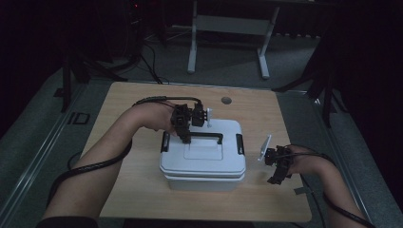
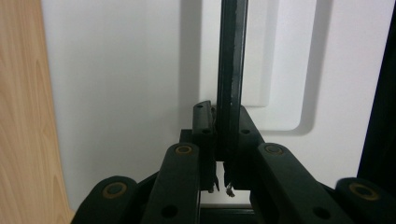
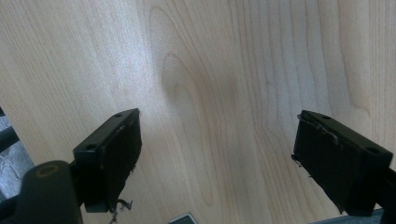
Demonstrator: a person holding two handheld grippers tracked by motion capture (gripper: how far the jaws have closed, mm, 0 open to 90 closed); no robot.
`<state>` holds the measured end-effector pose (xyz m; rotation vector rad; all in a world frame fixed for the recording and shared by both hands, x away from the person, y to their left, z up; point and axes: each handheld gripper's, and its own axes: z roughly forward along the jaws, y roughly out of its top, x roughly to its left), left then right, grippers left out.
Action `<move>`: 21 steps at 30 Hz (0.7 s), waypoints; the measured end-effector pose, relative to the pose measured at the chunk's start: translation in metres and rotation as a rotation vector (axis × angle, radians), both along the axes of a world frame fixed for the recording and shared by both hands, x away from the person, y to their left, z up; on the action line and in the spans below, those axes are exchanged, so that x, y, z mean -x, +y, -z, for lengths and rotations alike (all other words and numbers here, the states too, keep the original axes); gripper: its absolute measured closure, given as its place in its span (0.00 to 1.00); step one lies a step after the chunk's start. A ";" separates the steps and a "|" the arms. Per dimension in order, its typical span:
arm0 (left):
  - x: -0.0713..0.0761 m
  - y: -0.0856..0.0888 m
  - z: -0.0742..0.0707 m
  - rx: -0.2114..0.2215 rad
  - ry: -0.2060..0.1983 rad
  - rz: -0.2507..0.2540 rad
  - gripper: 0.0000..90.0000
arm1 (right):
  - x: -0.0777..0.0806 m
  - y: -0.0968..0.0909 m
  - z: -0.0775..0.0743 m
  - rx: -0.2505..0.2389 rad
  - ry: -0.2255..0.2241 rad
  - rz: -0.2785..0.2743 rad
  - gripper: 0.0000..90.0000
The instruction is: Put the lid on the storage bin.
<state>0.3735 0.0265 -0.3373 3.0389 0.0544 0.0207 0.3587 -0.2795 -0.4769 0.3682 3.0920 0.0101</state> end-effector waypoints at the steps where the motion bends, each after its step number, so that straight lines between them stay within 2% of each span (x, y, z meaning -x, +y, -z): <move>1: 0.000 -0.002 0.001 0.003 -0.001 -0.004 0.93 | 0.000 0.000 0.000 -0.002 0.000 -0.001 0.16; 6: -0.001 -0.006 0.008 -0.015 0.013 -0.010 0.93 | 0.000 0.000 0.000 0.000 0.000 0.000 0.16; 7: -0.001 -0.006 0.010 -0.021 0.003 -0.007 0.93 | 0.000 0.000 0.000 0.000 -0.001 -0.001 0.16; 10: 0.000 -0.008 0.014 -0.021 0.025 0.004 0.93 | 0.000 0.000 0.000 -0.001 -0.001 -0.003 0.16; 15: -0.001 -0.009 0.020 -0.046 0.013 0.000 0.93 | 0.000 0.002 0.001 0.003 -0.001 -0.007 0.17; 21: -0.004 -0.005 0.024 -0.027 0.027 -0.014 0.93 | 0.000 0.003 0.002 0.005 0.003 -0.008 0.17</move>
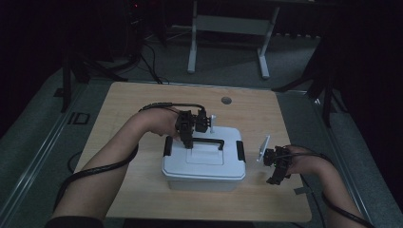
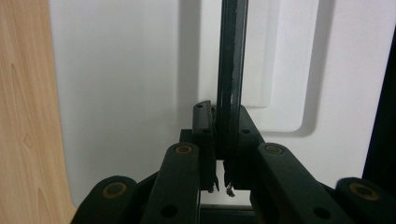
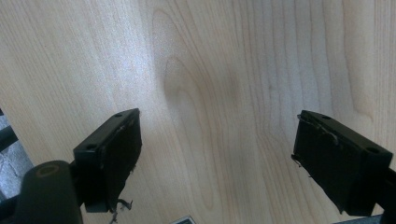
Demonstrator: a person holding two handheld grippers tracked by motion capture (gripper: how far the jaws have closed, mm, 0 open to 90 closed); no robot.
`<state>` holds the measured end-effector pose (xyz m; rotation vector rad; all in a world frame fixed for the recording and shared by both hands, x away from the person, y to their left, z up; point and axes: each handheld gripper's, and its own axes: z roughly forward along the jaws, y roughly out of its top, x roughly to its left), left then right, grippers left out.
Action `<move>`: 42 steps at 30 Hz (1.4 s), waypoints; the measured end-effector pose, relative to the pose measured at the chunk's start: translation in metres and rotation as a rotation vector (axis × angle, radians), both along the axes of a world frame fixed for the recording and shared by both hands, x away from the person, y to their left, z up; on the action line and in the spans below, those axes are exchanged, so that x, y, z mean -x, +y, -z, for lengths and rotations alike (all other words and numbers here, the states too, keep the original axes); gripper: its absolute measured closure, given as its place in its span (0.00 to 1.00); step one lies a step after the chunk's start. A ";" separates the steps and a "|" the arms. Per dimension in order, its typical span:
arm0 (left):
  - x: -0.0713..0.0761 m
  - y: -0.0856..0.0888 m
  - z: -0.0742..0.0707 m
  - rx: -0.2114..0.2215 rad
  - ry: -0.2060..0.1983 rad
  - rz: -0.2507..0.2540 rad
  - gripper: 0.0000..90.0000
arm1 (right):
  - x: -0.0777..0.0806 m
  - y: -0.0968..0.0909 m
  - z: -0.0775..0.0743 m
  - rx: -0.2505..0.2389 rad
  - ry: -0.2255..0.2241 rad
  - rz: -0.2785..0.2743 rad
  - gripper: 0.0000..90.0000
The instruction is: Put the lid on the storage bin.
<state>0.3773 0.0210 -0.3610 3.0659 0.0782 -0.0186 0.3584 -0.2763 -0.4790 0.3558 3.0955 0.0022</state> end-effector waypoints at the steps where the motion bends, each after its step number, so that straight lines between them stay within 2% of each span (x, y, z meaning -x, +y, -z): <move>1: 0.000 0.000 0.000 0.005 -0.002 0.002 0.93 | 0.000 0.000 0.000 0.001 -0.001 0.000 0.17; 9: 0.000 0.002 0.005 0.001 -0.001 -0.006 0.93 | -0.001 0.003 0.001 -0.003 -0.002 -0.005 0.17; 12: -0.002 0.003 0.009 -0.002 0.012 -0.010 0.93 | -0.001 0.004 0.001 -0.006 0.001 -0.009 0.17; 14: -0.002 0.004 0.009 0.005 0.013 -0.010 0.93 | -0.001 0.004 0.001 -0.003 0.002 -0.013 0.17; 26: -0.001 -0.001 0.008 -0.029 0.004 -0.002 0.90 | -0.001 0.005 0.000 -0.005 0.001 -0.014 0.17; 28: -0.002 -0.002 0.004 -0.012 0.001 -0.013 0.81 | 0.000 0.004 0.000 -0.004 0.000 -0.011 0.17; 30: -0.002 -0.002 -0.001 0.002 -0.017 -0.022 0.64 | -0.001 0.004 -0.001 -0.005 -0.002 -0.010 0.17; 32: -0.003 -0.001 -0.006 0.029 -0.025 -0.040 0.56 | -0.001 0.003 -0.002 -0.004 -0.009 -0.008 0.17; 35: -0.003 0.001 -0.012 0.068 -0.047 -0.061 0.37 | -0.001 0.003 -0.004 -0.008 -0.015 -0.008 0.17; 37: -0.004 0.003 -0.012 0.093 -0.035 -0.080 0.24 | -0.001 0.002 -0.005 -0.012 -0.018 -0.002 0.17; 40: -0.003 0.007 -0.008 0.112 -0.082 -0.065 0.06 | -0.001 0.000 -0.005 -0.015 -0.025 0.002 0.17; 41: -0.003 0.009 -0.007 0.128 -0.091 -0.069 0.02 | -0.001 0.000 -0.005 -0.015 -0.026 0.005 0.17; 42: -0.004 0.012 -0.006 0.150 -0.082 -0.080 0.02 | -0.001 0.000 -0.005 -0.015 -0.026 0.005 0.17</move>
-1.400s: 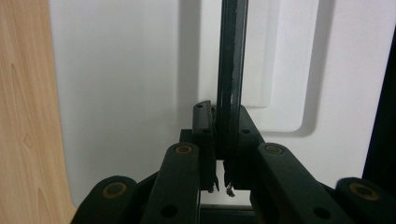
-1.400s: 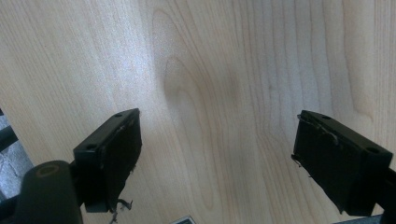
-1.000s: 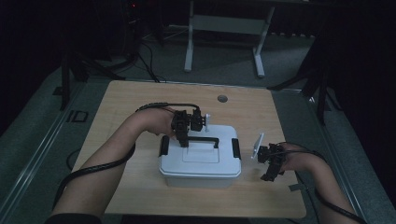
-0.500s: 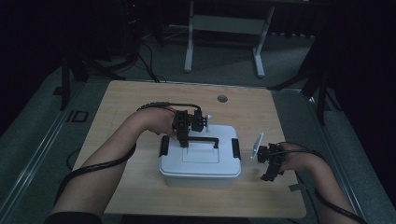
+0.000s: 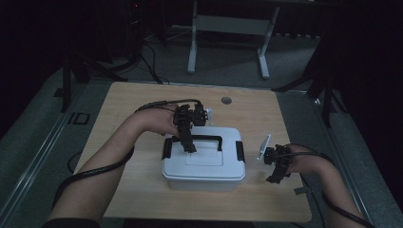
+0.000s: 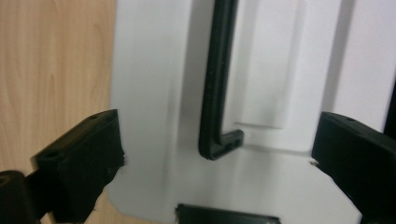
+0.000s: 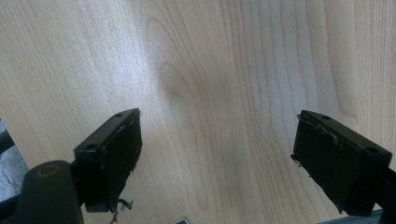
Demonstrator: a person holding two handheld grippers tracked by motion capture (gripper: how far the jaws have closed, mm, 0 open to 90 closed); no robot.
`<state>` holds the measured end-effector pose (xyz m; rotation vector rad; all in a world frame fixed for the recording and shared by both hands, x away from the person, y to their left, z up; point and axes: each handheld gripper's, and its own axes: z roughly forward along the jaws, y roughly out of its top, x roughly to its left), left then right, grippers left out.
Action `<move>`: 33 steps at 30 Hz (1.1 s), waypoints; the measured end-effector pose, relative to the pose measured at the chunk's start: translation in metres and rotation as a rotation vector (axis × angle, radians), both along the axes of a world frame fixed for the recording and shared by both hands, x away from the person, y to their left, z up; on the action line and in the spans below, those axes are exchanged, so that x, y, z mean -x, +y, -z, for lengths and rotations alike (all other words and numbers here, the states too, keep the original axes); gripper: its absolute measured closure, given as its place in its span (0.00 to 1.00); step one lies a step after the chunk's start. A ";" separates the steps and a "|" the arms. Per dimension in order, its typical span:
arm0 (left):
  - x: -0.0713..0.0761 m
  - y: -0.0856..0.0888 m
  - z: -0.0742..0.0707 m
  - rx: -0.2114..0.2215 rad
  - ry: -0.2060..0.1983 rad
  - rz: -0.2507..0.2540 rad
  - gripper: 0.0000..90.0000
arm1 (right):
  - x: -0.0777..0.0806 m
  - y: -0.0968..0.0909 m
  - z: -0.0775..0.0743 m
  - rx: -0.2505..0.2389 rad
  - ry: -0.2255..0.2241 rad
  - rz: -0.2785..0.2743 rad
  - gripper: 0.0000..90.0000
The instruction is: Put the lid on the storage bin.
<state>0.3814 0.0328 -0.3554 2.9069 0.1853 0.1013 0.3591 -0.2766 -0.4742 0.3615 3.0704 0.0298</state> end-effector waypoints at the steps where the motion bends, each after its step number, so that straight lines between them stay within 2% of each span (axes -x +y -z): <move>1: 0.000 0.002 0.000 0.008 0.005 -0.007 0.02 | 0.000 0.000 0.000 0.001 0.000 -0.002 0.17; 7: 0.002 0.015 0.003 0.061 0.004 -0.022 0.02 | 0.001 0.001 -0.001 -0.005 -0.006 -0.002 0.17; 9: 0.005 0.020 0.004 0.061 -0.021 -0.026 0.02 | 0.002 0.001 -0.001 -0.008 -0.005 -0.004 0.17; 12: 0.009 0.030 0.006 0.067 -0.005 -0.029 0.02 | 0.001 0.002 0.000 -0.003 -0.002 -0.004 0.17; 15: 0.012 0.038 0.007 0.055 -0.011 -0.034 0.02 | 0.001 0.002 0.000 -0.003 -0.003 -0.003 0.17; 18: 0.017 0.049 0.007 0.063 -0.027 -0.051 0.02 | 0.001 0.001 0.000 -0.002 -0.004 -0.002 0.17; 21: 0.023 0.054 0.007 0.064 -0.029 -0.041 0.02 | 0.002 0.000 0.000 -0.002 -0.004 0.003 0.17; 24: 0.035 0.063 0.008 0.077 -0.025 -0.021 0.02 | 0.002 0.000 0.000 0.000 -0.002 0.005 0.17; 31: 0.046 0.088 0.012 0.073 -0.040 -0.056 0.02 | 0.003 -0.001 0.000 0.002 -0.003 0.006 0.17; 33: 0.048 0.095 0.014 0.087 -0.037 -0.068 0.02 | 0.003 -0.001 -0.001 0.002 -0.004 0.005 0.17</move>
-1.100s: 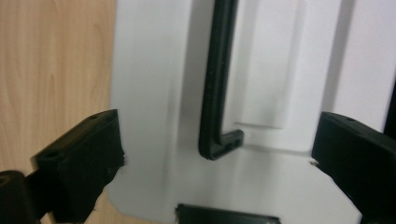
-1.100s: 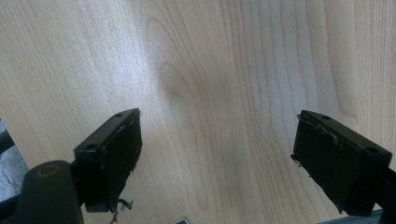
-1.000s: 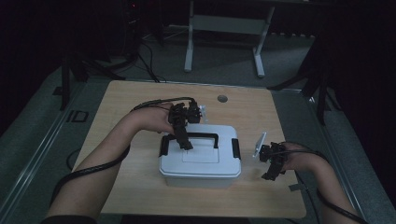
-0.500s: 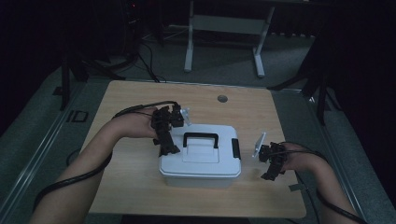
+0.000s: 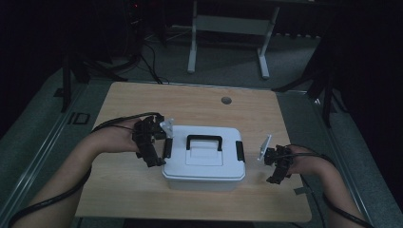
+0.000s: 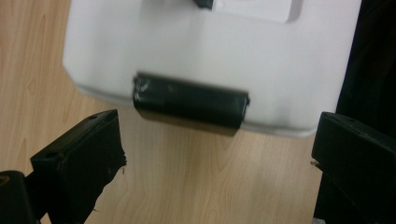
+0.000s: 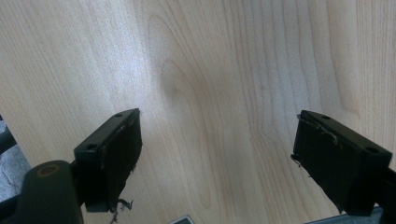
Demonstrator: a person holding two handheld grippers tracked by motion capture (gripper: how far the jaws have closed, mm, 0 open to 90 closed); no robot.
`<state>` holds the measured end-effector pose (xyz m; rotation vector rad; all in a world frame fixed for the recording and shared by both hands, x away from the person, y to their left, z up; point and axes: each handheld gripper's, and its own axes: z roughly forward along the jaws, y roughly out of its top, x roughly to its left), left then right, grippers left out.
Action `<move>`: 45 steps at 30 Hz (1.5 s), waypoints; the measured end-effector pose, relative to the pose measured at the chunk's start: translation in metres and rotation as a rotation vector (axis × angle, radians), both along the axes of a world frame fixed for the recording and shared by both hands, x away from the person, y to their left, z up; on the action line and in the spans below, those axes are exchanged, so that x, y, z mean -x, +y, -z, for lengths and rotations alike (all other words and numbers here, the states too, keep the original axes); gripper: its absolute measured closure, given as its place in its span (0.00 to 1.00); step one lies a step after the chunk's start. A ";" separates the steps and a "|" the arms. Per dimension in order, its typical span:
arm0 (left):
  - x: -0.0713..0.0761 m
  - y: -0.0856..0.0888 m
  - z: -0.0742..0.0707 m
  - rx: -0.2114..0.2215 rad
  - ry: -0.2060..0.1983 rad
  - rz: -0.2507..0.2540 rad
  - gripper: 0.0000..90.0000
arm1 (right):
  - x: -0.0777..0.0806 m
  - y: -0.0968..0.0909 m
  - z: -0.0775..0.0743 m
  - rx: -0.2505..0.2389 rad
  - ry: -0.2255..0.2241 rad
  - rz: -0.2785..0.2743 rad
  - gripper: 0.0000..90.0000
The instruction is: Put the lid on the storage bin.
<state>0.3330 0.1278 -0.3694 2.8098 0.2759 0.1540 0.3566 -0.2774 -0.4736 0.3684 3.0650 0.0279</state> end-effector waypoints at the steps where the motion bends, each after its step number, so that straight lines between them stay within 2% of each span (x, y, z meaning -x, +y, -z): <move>1: 0.001 0.004 0.001 -0.001 0.001 -0.007 0.02 | 0.000 0.000 0.000 0.000 0.000 -0.001 0.17; 4: 0.005 0.012 0.004 0.003 0.017 -0.009 0.02 | 0.000 0.002 -0.001 0.003 0.000 -0.001 0.17; 6: 0.008 0.018 0.006 0.005 0.005 -0.003 0.02 | 0.000 0.002 -0.001 0.002 -0.001 -0.002 0.17; 9: 0.010 0.024 0.008 0.004 0.010 -0.010 0.02 | 0.000 0.002 -0.002 0.004 -0.003 -0.003 0.17; 10: 0.012 0.034 0.011 0.015 -0.008 -0.023 0.02 | 0.001 0.002 -0.002 0.002 -0.002 0.000 0.17; 14: 0.014 0.048 0.019 0.050 0.009 -0.048 0.02 | 0.000 0.001 -0.001 0.005 0.000 0.001 0.17; 16: 0.014 0.053 0.024 0.054 0.014 -0.059 0.02 | 0.000 0.001 -0.001 0.005 -0.002 0.000 0.17; 17: 0.014 0.053 0.024 0.054 0.014 -0.059 0.02 | 0.000 0.001 -0.002 0.003 -0.002 0.000 0.17; 19: 0.013 0.057 0.033 0.043 0.024 -0.068 0.02 | 0.000 0.002 -0.002 0.003 -0.003 0.001 0.17; 23: 0.013 0.061 0.041 0.052 0.022 -0.066 0.02 | 0.000 0.002 -0.003 0.000 -0.004 -0.003 0.17; 27: 0.012 0.067 0.053 0.102 0.003 -0.088 0.02 | -0.001 0.002 -0.002 0.002 -0.006 0.001 0.17; 29: 0.011 0.069 0.058 0.103 0.000 -0.093 0.02 | -0.001 0.001 -0.002 0.001 -0.013 0.003 0.17; 33: 0.011 0.072 0.070 0.121 0.025 -0.091 0.02 | -0.001 0.000 -0.001 -0.001 -0.014 0.007 0.17; 36: 0.012 0.076 0.079 0.133 0.012 -0.101 0.02 | -0.001 -0.002 -0.001 -0.003 -0.016 0.010 0.17; 39: 0.013 0.078 0.089 0.158 0.023 -0.116 0.02 | -0.001 -0.002 0.001 -0.008 -0.017 0.013 0.17; 45: 0.013 0.082 0.106 0.155 0.041 -0.125 0.02 | -0.001 -0.003 0.004 -0.005 -0.011 0.014 0.17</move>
